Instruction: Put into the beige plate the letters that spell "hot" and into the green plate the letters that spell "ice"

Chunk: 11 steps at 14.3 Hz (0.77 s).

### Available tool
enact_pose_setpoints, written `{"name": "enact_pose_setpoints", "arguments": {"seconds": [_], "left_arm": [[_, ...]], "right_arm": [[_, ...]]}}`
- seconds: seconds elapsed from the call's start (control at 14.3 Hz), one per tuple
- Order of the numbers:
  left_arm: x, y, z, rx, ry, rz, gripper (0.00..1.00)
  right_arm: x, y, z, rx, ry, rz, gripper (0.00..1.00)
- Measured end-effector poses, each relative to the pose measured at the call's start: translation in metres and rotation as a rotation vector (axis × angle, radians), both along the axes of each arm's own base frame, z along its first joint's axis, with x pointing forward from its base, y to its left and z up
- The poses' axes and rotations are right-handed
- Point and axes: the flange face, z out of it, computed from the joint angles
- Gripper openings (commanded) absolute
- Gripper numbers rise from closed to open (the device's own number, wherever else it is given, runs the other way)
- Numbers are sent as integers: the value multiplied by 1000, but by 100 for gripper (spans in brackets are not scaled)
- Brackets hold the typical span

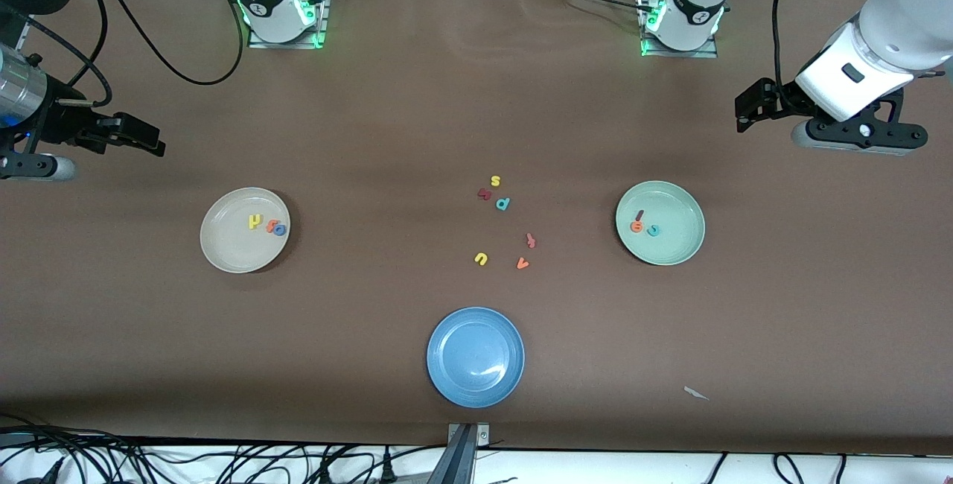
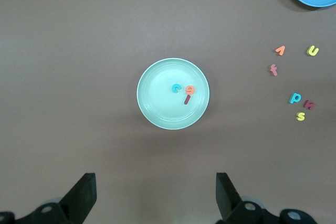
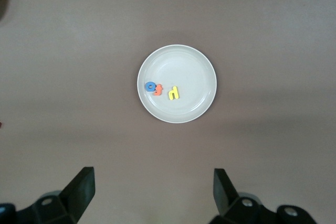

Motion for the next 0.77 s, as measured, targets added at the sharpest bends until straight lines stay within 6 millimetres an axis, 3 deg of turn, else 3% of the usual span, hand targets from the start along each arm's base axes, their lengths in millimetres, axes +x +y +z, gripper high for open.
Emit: {"name": "enact_pose_setpoints", "arguments": {"seconds": [0.77], "left_arm": [[-1, -3, 0, 0, 0, -5, 100]], "right_arm": [[0, -16, -1, -1, 7, 42, 100]]}}
